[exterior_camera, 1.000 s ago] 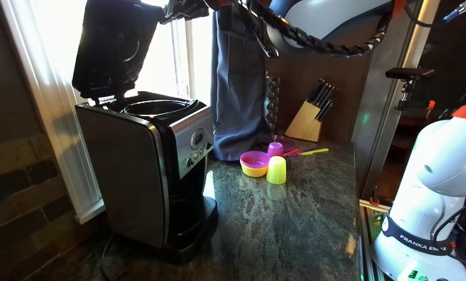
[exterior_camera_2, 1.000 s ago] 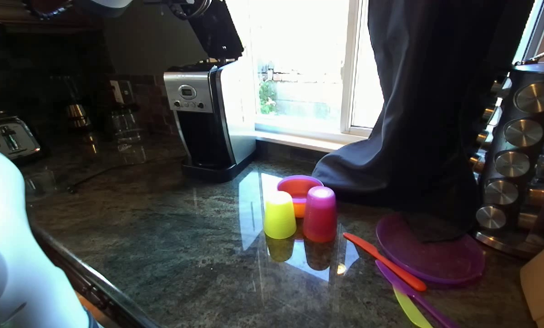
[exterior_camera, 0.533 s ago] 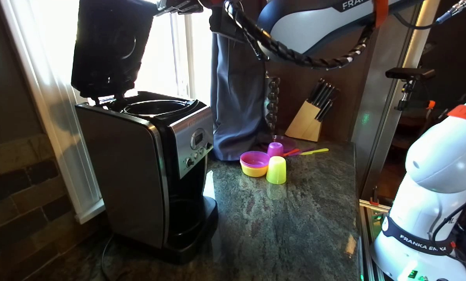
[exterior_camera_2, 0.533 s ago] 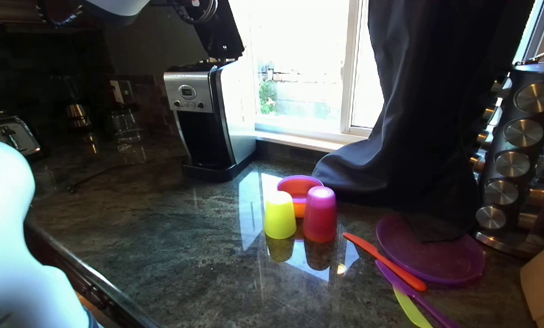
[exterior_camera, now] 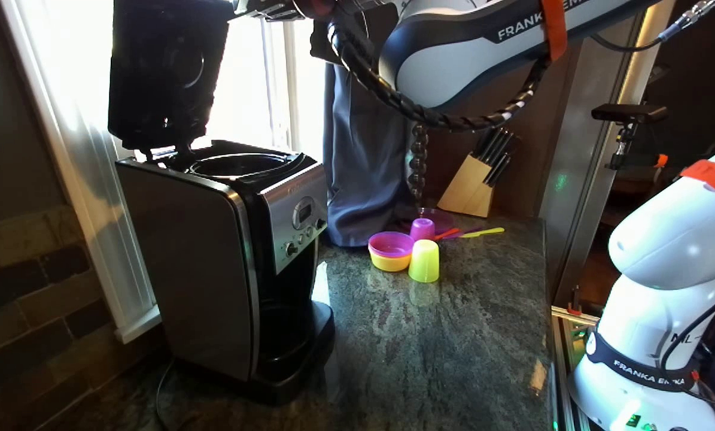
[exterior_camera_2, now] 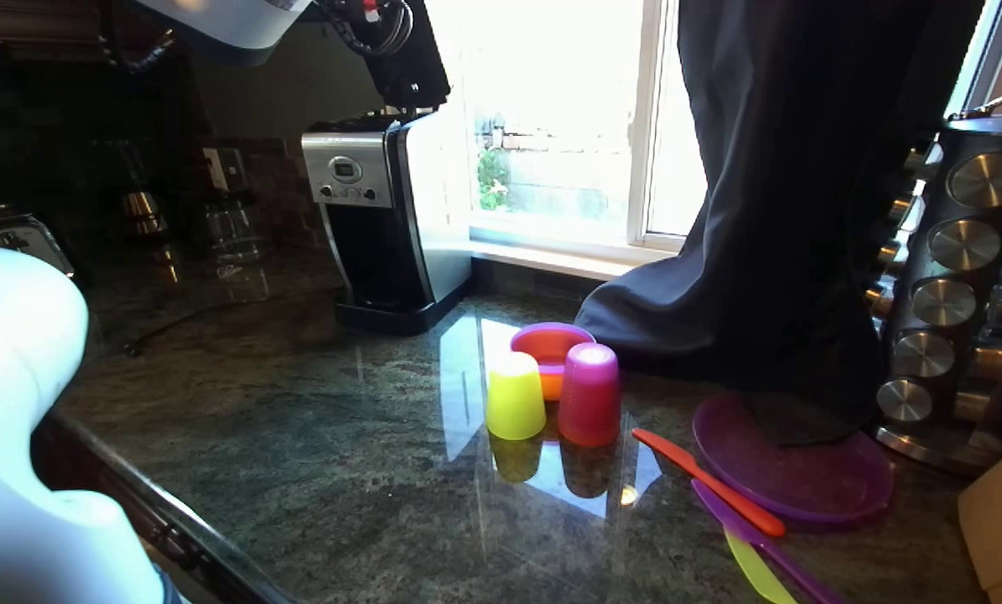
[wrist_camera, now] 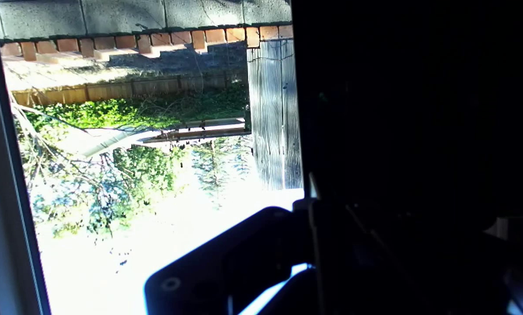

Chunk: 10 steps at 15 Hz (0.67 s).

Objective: Open the coffeemaker.

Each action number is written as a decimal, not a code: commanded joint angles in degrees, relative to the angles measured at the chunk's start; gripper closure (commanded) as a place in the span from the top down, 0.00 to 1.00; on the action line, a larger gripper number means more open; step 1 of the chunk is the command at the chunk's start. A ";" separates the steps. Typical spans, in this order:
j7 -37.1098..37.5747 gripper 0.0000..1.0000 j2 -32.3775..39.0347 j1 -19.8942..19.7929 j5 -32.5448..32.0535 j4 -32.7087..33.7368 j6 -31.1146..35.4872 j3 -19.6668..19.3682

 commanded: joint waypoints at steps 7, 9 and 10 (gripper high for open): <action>0.43 0.00 1.59 -3.99 0.26 1.29 1.19 4.52; 0.75 0.00 0.82 -7.27 0.70 1.56 2.66 6.55; 0.45 0.00 1.00 -8.39 0.46 1.94 3.04 7.34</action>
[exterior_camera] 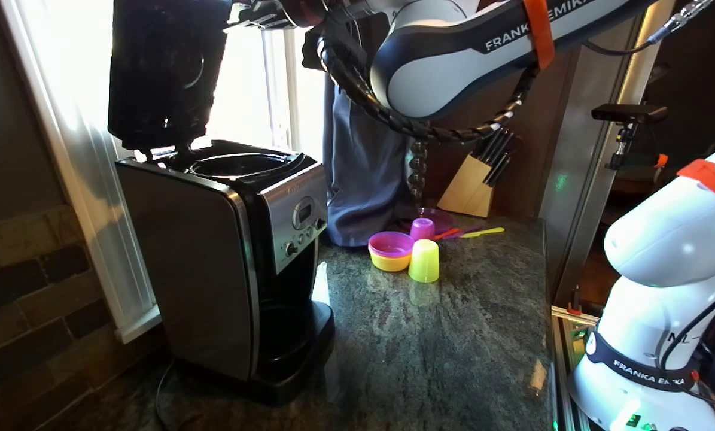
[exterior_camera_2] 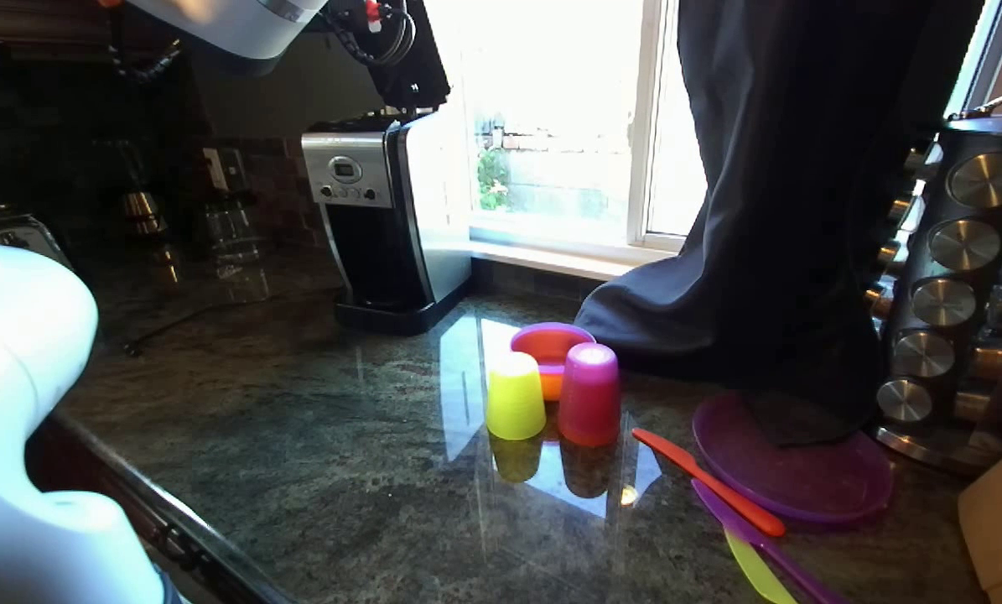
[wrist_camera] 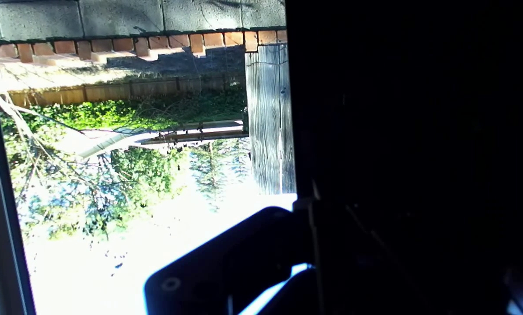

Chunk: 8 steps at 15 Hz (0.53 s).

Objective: Open the coffeemaker.

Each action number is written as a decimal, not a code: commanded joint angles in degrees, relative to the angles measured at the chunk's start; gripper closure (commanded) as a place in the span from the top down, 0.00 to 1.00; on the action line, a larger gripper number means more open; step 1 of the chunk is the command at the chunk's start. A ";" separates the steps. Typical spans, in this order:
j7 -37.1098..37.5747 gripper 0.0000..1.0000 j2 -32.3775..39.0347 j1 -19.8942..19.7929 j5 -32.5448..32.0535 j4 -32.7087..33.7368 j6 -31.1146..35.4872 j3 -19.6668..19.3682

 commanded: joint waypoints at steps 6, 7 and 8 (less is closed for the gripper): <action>-0.06 0.00 1.88 -13.99 0.56 4.78 5.22 11.56; -0.07 0.00 1.93 -15.83 0.65 5.43 5.57 13.18; -0.06 0.00 1.94 -17.55 0.71 5.98 5.93 14.71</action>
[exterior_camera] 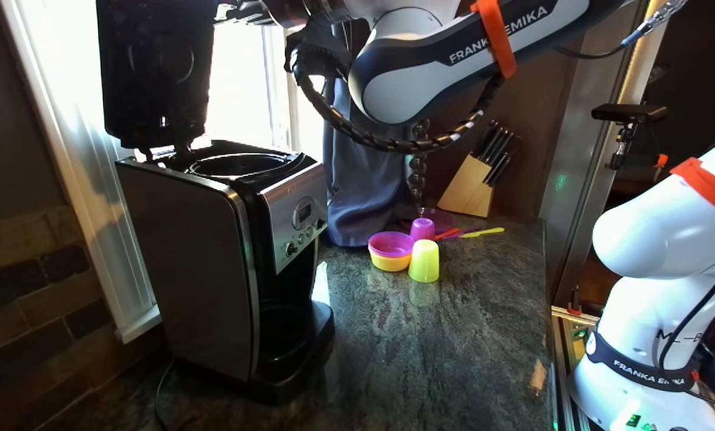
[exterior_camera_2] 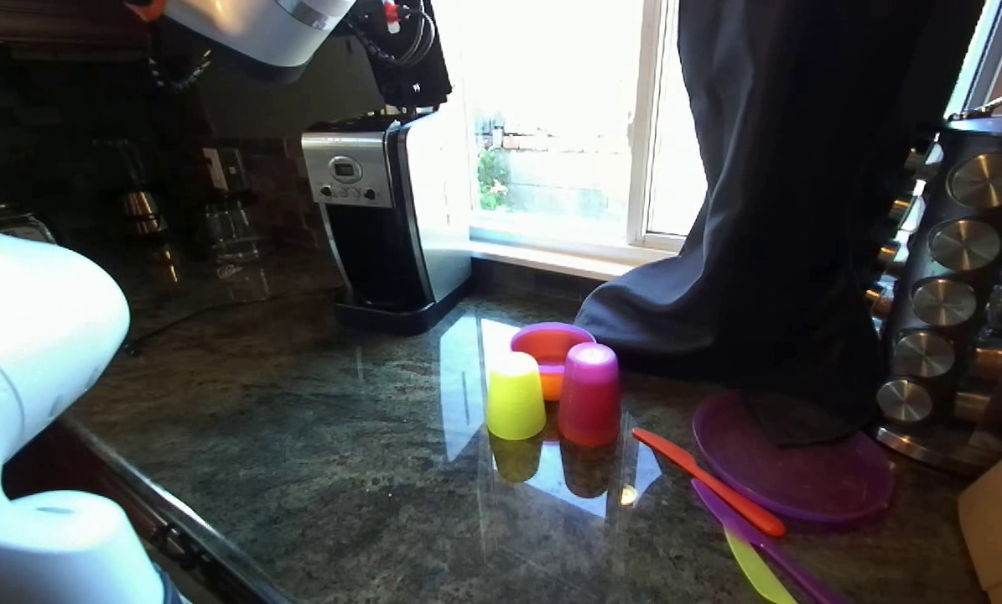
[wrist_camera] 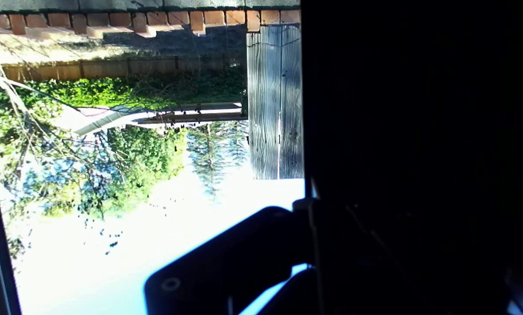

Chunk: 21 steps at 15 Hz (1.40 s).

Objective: Open the coffeemaker.

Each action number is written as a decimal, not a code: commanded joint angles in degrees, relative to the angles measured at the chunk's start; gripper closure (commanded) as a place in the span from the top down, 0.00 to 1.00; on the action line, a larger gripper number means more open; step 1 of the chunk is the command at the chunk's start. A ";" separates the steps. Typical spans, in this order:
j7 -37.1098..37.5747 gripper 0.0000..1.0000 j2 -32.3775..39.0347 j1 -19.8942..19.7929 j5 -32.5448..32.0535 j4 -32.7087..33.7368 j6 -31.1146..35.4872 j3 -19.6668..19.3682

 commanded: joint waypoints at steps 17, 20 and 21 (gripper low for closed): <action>-7.17 0.00 -0.62 22.94 7.14 -2.32 -26.46 -12.25; -8.18 0.00 -2.43 32.74 8.91 -3.73 -36.33 -19.95; -7.92 0.00 -3.17 35.31 8.79 -3.93 -39.40 -22.27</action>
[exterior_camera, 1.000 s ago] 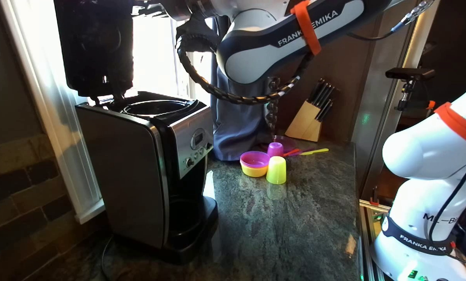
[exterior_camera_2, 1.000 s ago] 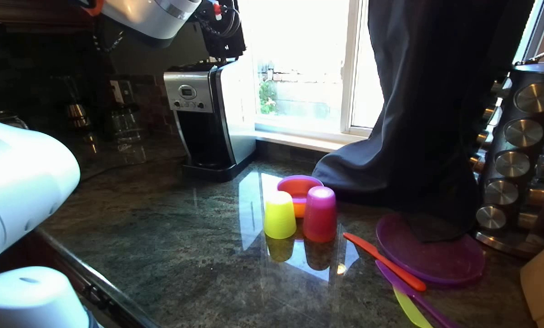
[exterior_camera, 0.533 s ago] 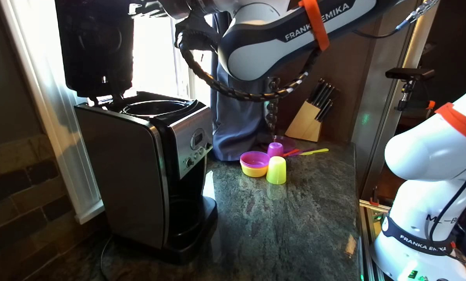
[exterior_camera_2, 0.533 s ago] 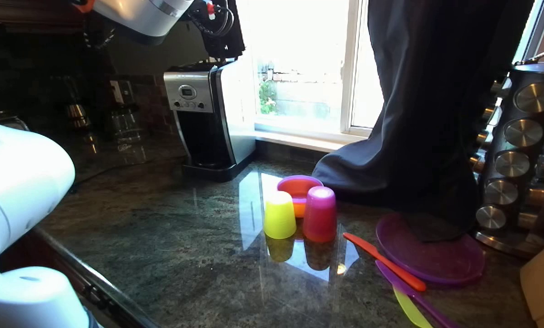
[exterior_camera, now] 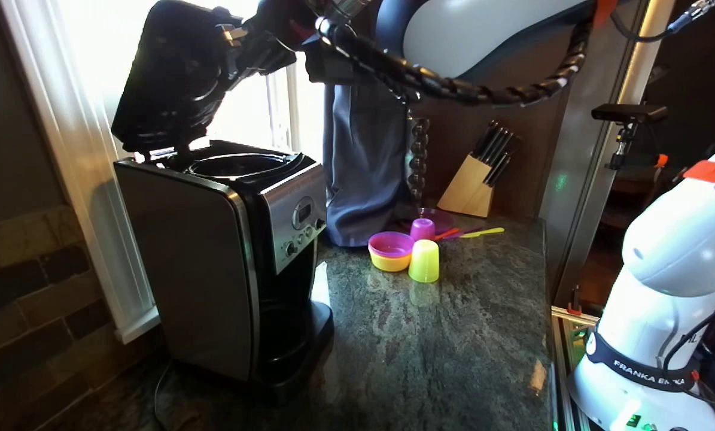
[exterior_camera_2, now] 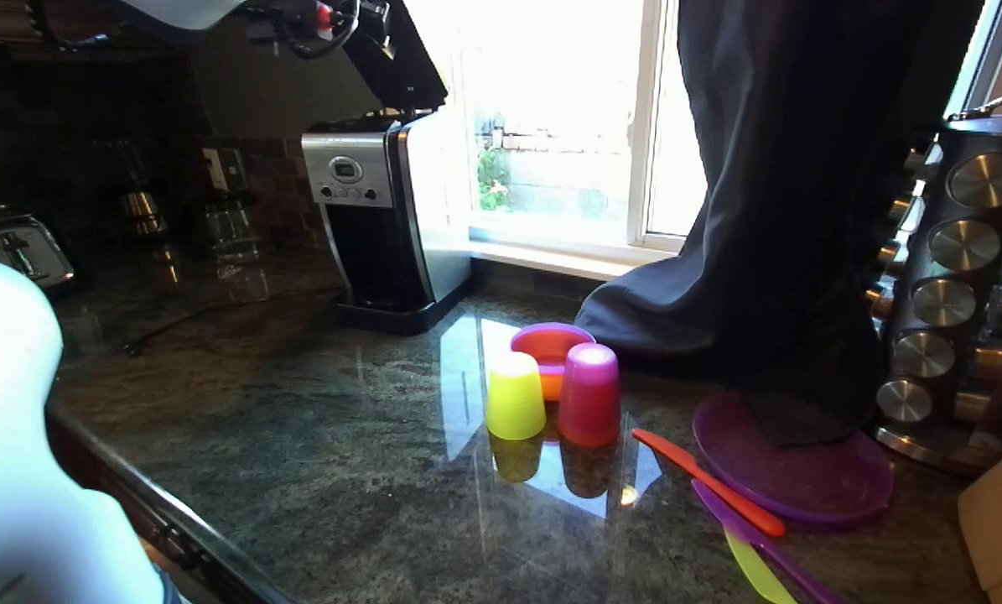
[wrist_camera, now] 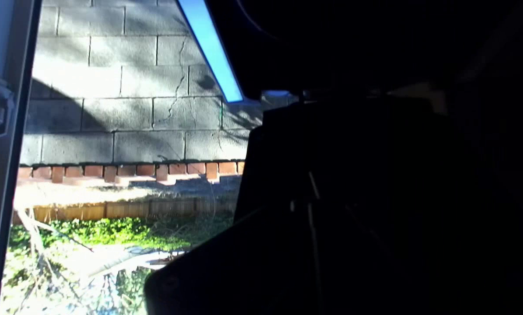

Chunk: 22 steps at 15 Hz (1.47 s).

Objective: Open the coffeemaker.

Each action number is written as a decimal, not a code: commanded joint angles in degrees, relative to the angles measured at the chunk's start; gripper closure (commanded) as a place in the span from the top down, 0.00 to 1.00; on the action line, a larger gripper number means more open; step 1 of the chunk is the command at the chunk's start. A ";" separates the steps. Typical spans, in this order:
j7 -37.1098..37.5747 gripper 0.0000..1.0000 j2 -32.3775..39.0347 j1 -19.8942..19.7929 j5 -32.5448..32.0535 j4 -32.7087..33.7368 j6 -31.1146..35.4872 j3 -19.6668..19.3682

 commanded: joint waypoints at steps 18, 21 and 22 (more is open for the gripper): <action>-8.50 0.71 -20.71 29.75 5.85 -2.63 -35.30 -27.95; -11.64 0.93 -23.25 30.05 6.22 -3.07 -33.34 -30.01; -12.96 0.99 -23.62 30.26 6.38 -2.93 -33.07 -30.77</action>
